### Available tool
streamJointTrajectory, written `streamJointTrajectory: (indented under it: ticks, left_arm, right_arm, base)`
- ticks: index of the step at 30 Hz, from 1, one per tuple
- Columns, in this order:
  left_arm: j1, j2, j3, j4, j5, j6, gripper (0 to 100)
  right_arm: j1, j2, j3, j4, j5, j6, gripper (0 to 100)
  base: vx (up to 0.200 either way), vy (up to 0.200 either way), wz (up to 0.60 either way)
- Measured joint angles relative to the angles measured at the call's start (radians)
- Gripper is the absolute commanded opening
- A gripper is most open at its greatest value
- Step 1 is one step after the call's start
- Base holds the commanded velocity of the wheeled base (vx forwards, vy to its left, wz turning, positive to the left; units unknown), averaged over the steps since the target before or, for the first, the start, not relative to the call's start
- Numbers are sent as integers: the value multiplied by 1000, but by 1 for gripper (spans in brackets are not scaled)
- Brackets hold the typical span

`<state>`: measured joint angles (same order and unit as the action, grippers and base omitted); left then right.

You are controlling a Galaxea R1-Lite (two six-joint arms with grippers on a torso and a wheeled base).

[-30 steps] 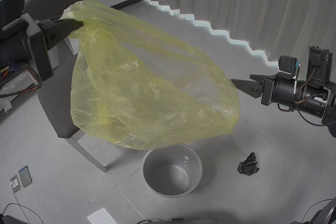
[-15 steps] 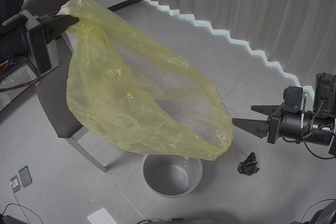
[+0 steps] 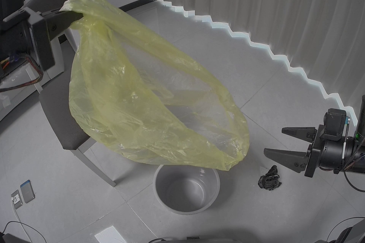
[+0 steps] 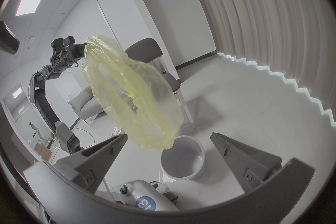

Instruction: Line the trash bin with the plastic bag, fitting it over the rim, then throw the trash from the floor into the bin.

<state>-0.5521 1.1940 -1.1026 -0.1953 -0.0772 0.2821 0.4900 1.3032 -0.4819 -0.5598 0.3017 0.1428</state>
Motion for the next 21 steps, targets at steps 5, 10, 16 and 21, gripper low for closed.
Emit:
streamJointTrajectory:
  ticks: [5,10,16,21]
  left_arm:
    - [-5,1,-6,0,-1,0,0]
    - [-11,1,-8,0,-1,4,0]
    - [-19,1,-9,0,-2,7,0]
    - [-22,1,-6,0,-2,8,0]
  right_arm:
    - [18,41,-12,-12,-1,0,100]
    - [19,125,-52,-55,-2,1,100]
    - [12,264,-139,-114,-3,1,100]
    - [3,381,-225,-138,-2,0,0]
  base:
    - [0,0,0]
    - [0,0,0]
    - [0,0,0]
    - [0,0,0]
